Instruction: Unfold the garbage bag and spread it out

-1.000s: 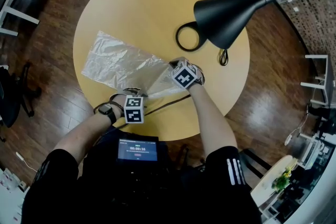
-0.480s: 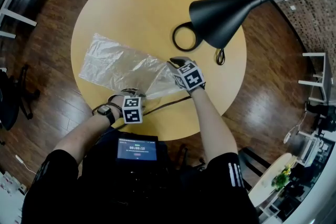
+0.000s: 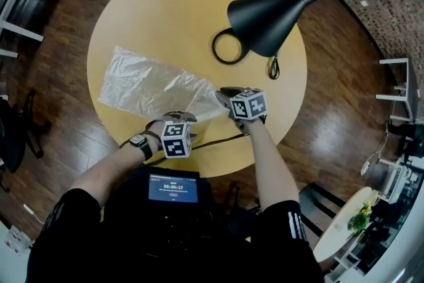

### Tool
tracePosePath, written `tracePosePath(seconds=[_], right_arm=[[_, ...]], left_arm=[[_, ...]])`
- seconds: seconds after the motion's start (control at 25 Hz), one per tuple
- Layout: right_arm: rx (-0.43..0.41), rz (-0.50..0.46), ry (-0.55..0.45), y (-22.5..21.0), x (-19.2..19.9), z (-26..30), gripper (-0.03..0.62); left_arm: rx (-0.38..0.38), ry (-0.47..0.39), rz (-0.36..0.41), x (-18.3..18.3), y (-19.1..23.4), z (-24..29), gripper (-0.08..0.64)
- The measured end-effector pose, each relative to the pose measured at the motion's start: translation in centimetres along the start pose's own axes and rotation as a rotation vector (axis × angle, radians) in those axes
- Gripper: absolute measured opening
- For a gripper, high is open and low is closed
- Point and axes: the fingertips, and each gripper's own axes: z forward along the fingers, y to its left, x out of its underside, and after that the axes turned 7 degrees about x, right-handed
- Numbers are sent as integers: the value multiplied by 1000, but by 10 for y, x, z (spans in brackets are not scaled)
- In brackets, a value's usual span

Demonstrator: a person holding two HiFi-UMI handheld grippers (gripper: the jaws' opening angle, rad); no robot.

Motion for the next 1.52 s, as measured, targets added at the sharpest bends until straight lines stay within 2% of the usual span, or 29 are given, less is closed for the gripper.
tracePosePath(seconds=[0.12, 0.28, 0.4, 0.52, 0.64, 0.8, 1.08, 1.28, 1.36, 1.44, 1.52], right_arm=[[2, 10, 51, -2, 13, 5, 110], [-1, 5, 114, -4, 28, 12, 93], [-3, -24, 142, -6, 35, 18, 31], [7, -47, 149, -9, 39, 22, 8], [60, -80, 128, -19, 36, 18, 6], [173, -227, 114, -38, 24, 13, 6], [290, -473, 149, -37, 16, 25, 6], [356, -622, 151, -42, 26, 36, 12], [388, -683, 142, -41, 26, 35, 14], [409, -729, 140, -39, 25, 35, 12], [422, -754, 139, -39, 25, 36, 11]], left_arm=[[26, -8, 6, -14, -1, 14, 215], [60, 38, 12, -10, -2, 35, 215], [75, 73, 18, -2, -3, 45, 215], [85, 81, 8, 2, -3, 47, 215], [95, 89, -1, 5, -7, 50, 215], [99, 79, -19, 5, -10, 55, 215], [82, -24, -137, -7, -12, 57, 215], [81, -34, -116, -8, -9, 57, 215], [68, -63, -111, -14, -8, 46, 215], [32, -124, -101, -29, -4, 25, 215], [-38, -179, -52, -42, 5, 3, 215]])
